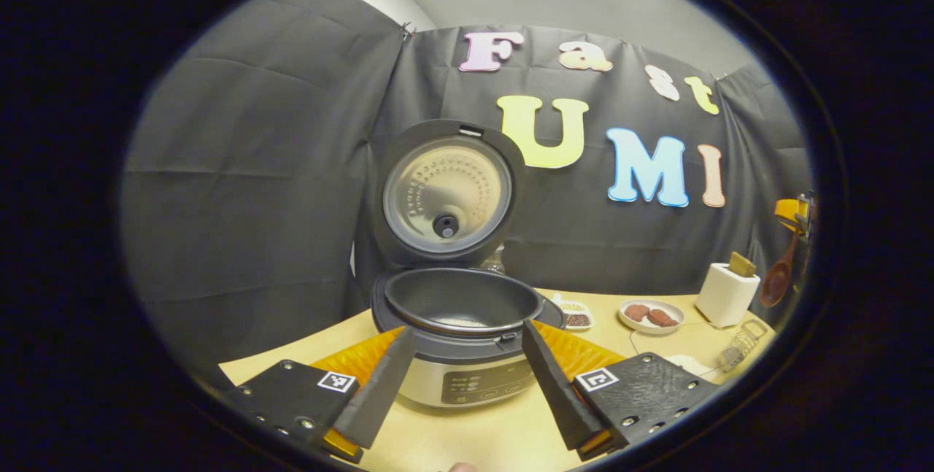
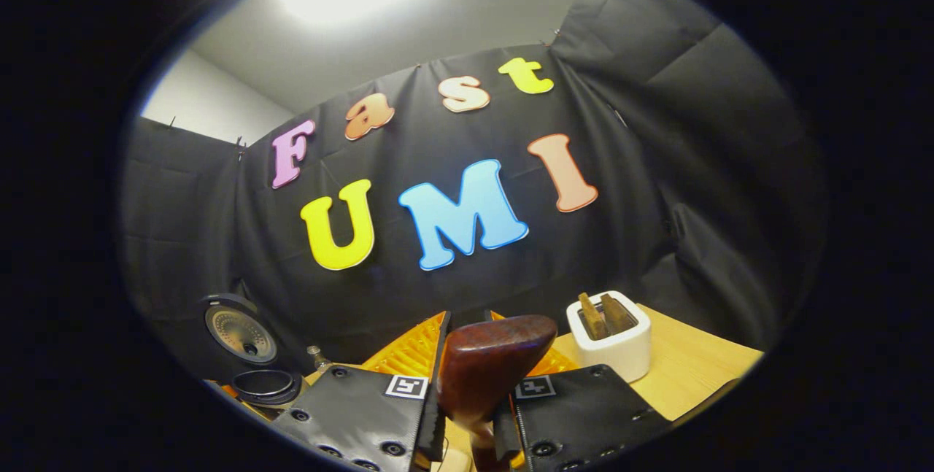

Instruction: Close the left gripper, press the button to open the rice cooker; take a wooden spoon from the chopstick holder with the right hand, scoop a spoonful of rice and pour it into the rice cooker, then put the wooden spoon back into the chopstick holder.

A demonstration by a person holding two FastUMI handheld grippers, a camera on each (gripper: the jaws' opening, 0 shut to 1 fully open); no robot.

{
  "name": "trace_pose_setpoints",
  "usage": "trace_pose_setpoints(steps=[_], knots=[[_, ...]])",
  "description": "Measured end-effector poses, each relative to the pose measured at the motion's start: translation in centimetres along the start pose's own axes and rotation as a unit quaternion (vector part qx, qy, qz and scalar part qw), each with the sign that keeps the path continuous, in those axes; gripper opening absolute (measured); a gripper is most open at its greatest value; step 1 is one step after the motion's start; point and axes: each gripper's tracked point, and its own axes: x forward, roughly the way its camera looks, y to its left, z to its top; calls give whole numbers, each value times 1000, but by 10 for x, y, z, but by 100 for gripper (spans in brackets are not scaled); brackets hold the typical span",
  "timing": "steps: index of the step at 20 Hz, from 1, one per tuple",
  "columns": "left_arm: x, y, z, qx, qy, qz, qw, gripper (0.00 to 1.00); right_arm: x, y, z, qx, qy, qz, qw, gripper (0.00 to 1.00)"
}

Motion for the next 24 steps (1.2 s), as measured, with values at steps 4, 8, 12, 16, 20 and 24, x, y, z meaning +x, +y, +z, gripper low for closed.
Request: trace_pose_setpoints(steps=[4, 8, 12, 16, 20, 24], knots=[[-7, 6, 3, -33, -12, 10, 999, 93, 0, -39, -19, 12, 26, -29, 999, 24], [-16, 27, 8, -28, -26, 40, 998, 92, 3, -66, -46, 28, 56, -50, 997, 25], [-23, 36, 11, -42, -29, 54, 997, 92, 11, -79, -78, 39, 99, -67, 992, 25], [-28, 42, 26, -27, -44, 62, 997, 92, 12, -86, -119, 39, 156, -79, 984, 26], [-33, 49, 53, -7, -67, 75, 995, 93, 14, -95, -134, 44, 177, -94, 979, 27], [-27, 46, 80, -10, -81, 60, 995, 92, 11, -96, -138, 57, 180, -97, 977, 25]])
